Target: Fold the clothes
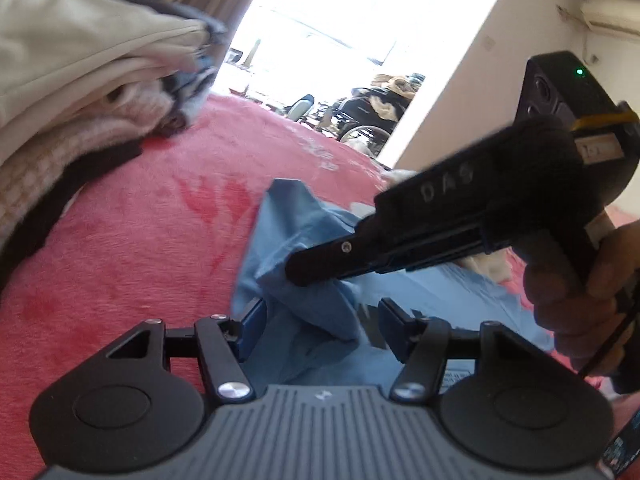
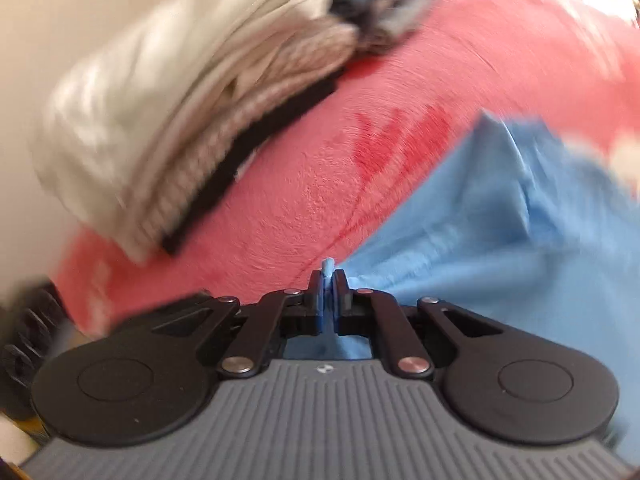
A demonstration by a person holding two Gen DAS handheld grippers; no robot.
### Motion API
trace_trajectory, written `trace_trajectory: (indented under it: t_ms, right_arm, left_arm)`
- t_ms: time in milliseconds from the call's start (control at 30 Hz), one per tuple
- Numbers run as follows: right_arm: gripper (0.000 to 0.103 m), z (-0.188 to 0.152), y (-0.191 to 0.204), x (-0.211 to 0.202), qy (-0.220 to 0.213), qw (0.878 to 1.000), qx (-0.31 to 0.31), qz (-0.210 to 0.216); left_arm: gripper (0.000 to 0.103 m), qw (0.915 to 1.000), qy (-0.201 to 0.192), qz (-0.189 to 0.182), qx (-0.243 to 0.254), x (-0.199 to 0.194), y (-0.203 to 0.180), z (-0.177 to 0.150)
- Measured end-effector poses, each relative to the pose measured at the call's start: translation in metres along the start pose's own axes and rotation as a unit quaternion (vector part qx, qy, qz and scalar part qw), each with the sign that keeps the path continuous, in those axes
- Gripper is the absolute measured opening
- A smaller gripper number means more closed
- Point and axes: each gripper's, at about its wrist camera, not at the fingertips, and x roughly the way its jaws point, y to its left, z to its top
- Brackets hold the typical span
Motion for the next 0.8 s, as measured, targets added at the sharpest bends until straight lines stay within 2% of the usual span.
trace_trajectory:
  t_ms: [100, 167, 267, 333, 400, 467, 500, 633, 700, 800]
  right_arm:
    - [0.004, -0.008, -0.013, -0.008, -0.016, 0.998, 0.048, 0.025]
    - [0.006, -0.013, -0.022, -0.013, -0.026, 0.996, 0.079, 0.042]
    - [0.007, -0.021, -0.034, -0.021, -0.041, 0.989, 0.127, 0.066]
    - [0.008, -0.018, -0.043, -0.029, -0.053, 0.984, 0.149, 0.084]
    - [0.01, -0.01, -0.051, -0.038, -0.07, 0.981, 0.158, 0.084]
    - [0.015, 0.001, -0.056, -0.046, -0.087, 0.982, 0.156, 0.061]
    - [0.022, 0.007, -0.058, -0.048, -0.093, 0.983, 0.155, 0.044]
    - [0.028, 0.03, -0.065, -0.041, -0.079, 0.984, 0.158, -0.014]
    - [0.029, 0.039, -0.072, -0.032, -0.06, 0.979, 0.191, -0.04]
    - [0.029, 0.045, -0.086, -0.021, -0.045, 0.968, 0.241, -0.051]
  left_arm:
    - [0.058, 0.9995, -0.008, 0.013, 0.027, 0.006, -0.016, -0.005]
    - [0.053, 0.9996, -0.013, 0.016, 0.019, 0.009, -0.02, -0.006]
    - [0.046, 0.9996, -0.016, 0.02, -0.013, 0.015, -0.016, -0.003]
    - [0.045, 0.999, -0.014, 0.019, -0.038, 0.017, -0.01, -0.002]
    - [0.044, 0.9975, -0.014, 0.017, -0.067, 0.017, -0.002, -0.001]
    - [0.044, 0.9955, -0.015, 0.011, -0.093, 0.018, 0.006, 0.0]
    - [0.044, 0.9946, -0.018, 0.011, -0.101, 0.018, 0.009, 0.001]
    - [0.044, 0.991, -0.018, 0.007, -0.133, 0.021, 0.017, 0.003]
    - [0.044, 0.9911, -0.017, 0.007, -0.132, 0.022, 0.018, 0.003]
    - [0.038, 0.9912, -0.019, 0.006, -0.131, 0.023, 0.018, 0.004]
